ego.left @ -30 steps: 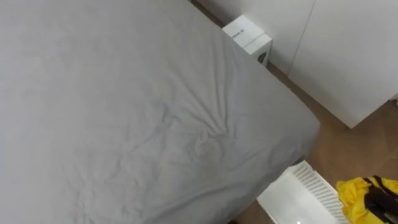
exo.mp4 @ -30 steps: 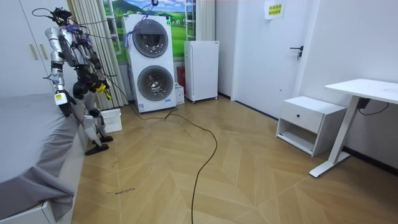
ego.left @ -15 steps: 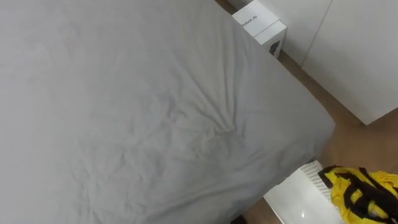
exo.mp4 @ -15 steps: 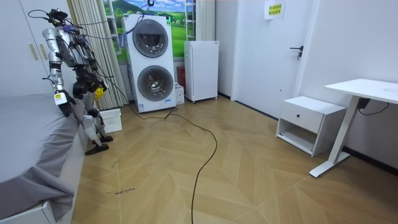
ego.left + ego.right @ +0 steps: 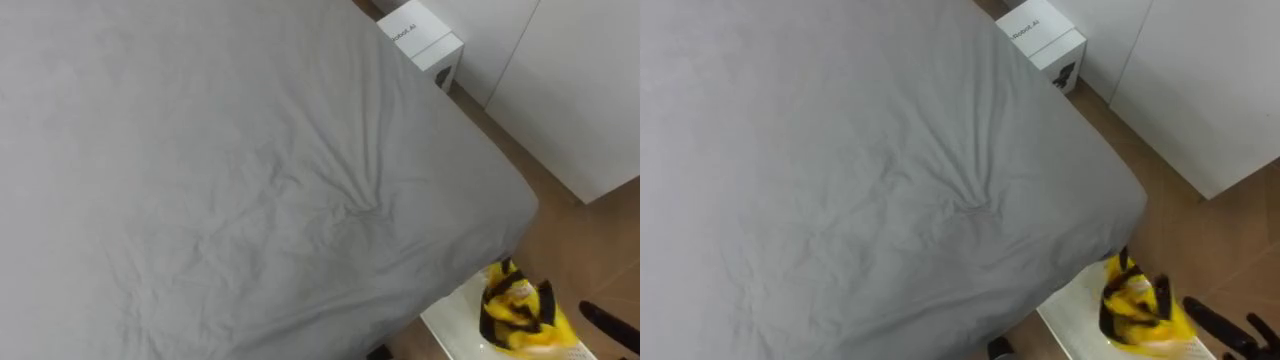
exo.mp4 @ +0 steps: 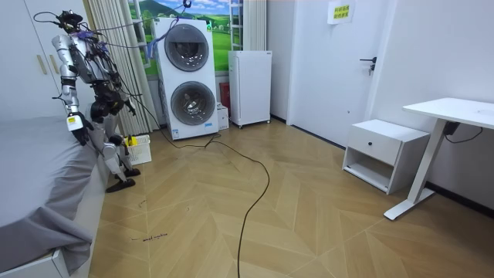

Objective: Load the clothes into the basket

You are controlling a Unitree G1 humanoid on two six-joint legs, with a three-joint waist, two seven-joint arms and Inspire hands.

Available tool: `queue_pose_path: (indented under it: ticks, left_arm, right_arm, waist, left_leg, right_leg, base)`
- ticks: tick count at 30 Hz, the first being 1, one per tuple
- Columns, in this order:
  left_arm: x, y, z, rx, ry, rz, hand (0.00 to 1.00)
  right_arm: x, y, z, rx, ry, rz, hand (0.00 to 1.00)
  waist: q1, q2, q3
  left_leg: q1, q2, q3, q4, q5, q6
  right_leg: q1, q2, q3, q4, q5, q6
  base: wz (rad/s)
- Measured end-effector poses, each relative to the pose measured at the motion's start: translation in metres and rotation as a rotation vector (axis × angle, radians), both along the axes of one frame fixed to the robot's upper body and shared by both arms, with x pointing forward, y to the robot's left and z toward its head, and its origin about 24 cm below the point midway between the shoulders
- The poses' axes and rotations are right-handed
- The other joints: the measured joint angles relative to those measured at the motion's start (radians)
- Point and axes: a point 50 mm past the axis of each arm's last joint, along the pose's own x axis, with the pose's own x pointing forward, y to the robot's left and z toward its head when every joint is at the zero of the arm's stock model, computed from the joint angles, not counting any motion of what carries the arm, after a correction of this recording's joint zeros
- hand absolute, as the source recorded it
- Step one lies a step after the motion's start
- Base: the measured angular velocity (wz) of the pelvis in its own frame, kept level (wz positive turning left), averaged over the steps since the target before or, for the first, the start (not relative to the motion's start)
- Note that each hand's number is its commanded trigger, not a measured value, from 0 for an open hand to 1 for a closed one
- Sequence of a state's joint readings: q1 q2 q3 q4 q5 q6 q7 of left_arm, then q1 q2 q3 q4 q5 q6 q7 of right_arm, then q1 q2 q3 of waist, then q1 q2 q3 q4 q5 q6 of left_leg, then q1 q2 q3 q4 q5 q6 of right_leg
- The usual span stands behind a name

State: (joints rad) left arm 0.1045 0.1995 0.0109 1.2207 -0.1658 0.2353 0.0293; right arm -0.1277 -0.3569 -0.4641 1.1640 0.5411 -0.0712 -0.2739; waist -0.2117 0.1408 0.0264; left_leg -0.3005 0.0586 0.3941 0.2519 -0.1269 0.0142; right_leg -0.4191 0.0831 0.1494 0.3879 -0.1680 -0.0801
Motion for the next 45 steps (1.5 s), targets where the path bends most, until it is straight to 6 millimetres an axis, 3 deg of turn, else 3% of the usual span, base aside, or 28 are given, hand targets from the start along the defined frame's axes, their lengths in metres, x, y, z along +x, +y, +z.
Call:
queue_pose_path:
  ticks: [12,17,20,26,28,32,35,39,45]
  left_arm:
    - [-0.002,0.002,0.000,0.008,-0.001,0.000,0.00]
    - [-0.004,0.010,0.003,0.029,-0.002,0.003,0.00]
    - [-0.006,0.011,0.003,0.033,-0.001,0.001,0.00]
    - [-0.007,0.013,0.004,0.046,0.001,-0.007,0.00]
    - [-0.006,0.013,0.004,0.050,-0.005,-0.010,0.00]
    - [-0.009,0.015,0.005,0.074,-0.018,-0.030,0.00]
    - [-0.006,0.016,0.006,0.090,-0.031,-0.065,0.00]
    - [-0.002,0.017,0.008,0.148,-0.043,-0.123,0.00]
    - [0.007,0.011,0.008,0.208,-0.079,-0.163,0.00]
  right_arm:
    - [-0.004,0.000,-0.001,0.014,-0.010,-0.034,0.00]
    - [-0.006,0.000,-0.002,0.013,-0.004,-0.031,0.00]
    - [-0.012,-0.001,-0.003,0.007,0.012,-0.032,0.00]
    - [-0.032,0.001,-0.011,0.005,0.098,0.000,0.00]
    - [-0.043,0.008,-0.019,0.018,0.154,0.037,0.00]
    - [-0.056,0.029,-0.034,0.093,0.191,0.045,0.00]
    - [-0.068,0.045,-0.045,0.145,0.235,0.081,0.00]
    - [-0.081,0.074,-0.061,0.245,0.305,0.162,0.00]
    - [-0.092,0.097,-0.071,0.305,0.427,0.365,0.00]
  waist:
    - [0.008,-0.008,-0.0033]
    - [0.021,-0.030,-0.0151]
    - [0.026,-0.034,-0.0182]
    - [0.033,-0.046,-0.0167]
    - [0.056,-0.054,-0.0155]
    - [0.062,-0.075,-0.0135]
    - [0.079,-0.088,-0.0139]
    - [0.086,-0.109,-0.0211]
    - [0.110,-0.136,-0.0174]
  left_leg:
    - [0.035,0.002,-0.018,-0.001,0.000,0.000]
    - [0.046,0.000,-0.024,-0.009,0.000,0.000]
    - [0.062,0.001,-0.040,-0.014,0.000,0.000]
    - [0.117,-0.002,-0.070,-0.029,0.000,-0.001]
    - [0.143,-0.002,-0.073,-0.037,0.002,-0.002]
    - [0.178,-0.003,-0.100,-0.046,0.004,-0.005]
    - [0.197,-0.005,-0.125,-0.047,0.005,-0.005]
    - [0.212,-0.019,-0.165,-0.051,0.008,-0.005]
    - [0.225,-0.042,-0.234,-0.063,0.008,-0.004]
  right_leg:
    - [0.052,-0.003,-0.021,-0.028,0.004,0.002]
    - [0.059,-0.003,-0.023,-0.032,0.005,0.003]
    - [0.093,-0.003,-0.034,-0.064,0.014,0.004]
    - [0.181,-0.010,-0.071,-0.120,0.025,0.003]
    - [0.213,-0.010,-0.077,-0.138,0.029,0.003]
    - [0.262,-0.015,-0.102,-0.155,0.025,0.000]
    - [0.297,-0.025,-0.143,-0.170,0.024,-0.001]
    - [0.340,-0.036,-0.197,-0.190,0.018,-0.002]
    - [0.389,-0.054,-0.276,-0.214,0.010,-0.007]
  base:
    - [0.04]
    - [0.01]
    - [0.11]
    - [0.19]
    - [0.06]
    - [0.21]
    - [0.28]
    - [0.39]
    - [0.39]
